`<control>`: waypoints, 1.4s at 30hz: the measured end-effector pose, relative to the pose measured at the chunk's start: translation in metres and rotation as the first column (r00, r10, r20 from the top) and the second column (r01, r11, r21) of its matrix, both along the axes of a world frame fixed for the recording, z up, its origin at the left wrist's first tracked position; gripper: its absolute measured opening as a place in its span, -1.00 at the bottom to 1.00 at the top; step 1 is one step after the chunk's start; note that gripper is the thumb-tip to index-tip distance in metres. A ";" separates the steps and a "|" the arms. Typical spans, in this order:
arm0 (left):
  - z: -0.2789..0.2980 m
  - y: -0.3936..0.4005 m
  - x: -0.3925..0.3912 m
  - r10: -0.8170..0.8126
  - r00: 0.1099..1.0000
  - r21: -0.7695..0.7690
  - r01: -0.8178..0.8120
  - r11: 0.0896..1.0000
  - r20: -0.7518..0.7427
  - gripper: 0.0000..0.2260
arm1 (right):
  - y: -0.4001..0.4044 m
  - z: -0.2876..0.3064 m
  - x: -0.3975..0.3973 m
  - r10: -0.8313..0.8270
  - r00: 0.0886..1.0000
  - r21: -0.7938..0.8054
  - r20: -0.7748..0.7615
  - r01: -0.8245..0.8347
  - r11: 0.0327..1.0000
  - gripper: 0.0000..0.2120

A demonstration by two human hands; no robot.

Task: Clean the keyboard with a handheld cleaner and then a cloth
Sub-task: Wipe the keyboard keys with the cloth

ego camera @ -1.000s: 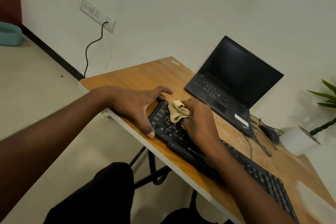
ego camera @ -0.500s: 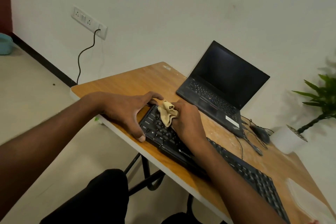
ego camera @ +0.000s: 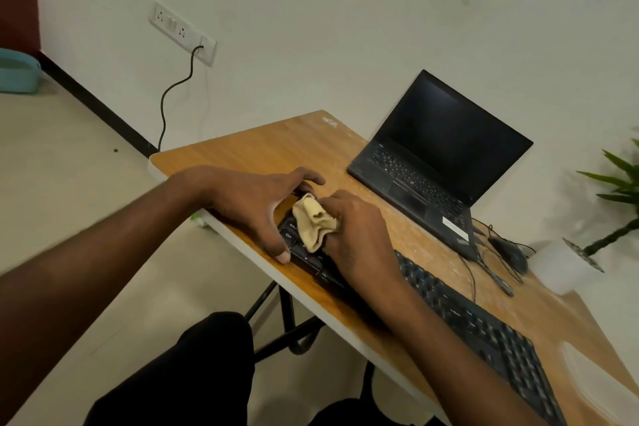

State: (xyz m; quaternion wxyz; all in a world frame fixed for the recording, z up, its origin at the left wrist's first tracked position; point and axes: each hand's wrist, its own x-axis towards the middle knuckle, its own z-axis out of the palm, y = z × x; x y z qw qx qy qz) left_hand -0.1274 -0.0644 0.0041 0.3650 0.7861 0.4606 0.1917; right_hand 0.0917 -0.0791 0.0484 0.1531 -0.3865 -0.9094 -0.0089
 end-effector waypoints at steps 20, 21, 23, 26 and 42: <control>0.000 0.003 -0.001 0.006 1.000 0.005 -0.006 1.000 0.008 0.11 | 0.020 0.000 0.009 -0.092 0.995 0.056 0.046 0.090 0.994 -0.78; 0.000 0.003 -0.001 0.003 1.000 0.000 -0.003 1.000 0.012 0.10 | 0.027 0.001 0.008 -0.125 0.992 0.053 0.033 0.124 0.991 -0.79; 0.000 0.002 -0.001 0.001 1.000 -0.001 -0.001 1.000 0.015 0.09 | 0.037 0.003 0.005 -0.157 0.988 0.040 0.010 0.156 0.987 -0.81; 0.001 0.001 -0.001 0.000 1.000 0.011 0.000 1.000 0.004 0.09 | 0.032 0.002 0.004 -0.146 0.989 0.045 0.023 0.145 0.988 -0.79; 0.004 -0.001 0.001 -0.004 1.000 0.013 0.004 1.000 0.007 0.10 | 0.037 -0.005 -0.015 -0.098 0.995 0.108 0.036 0.094 0.990 -0.74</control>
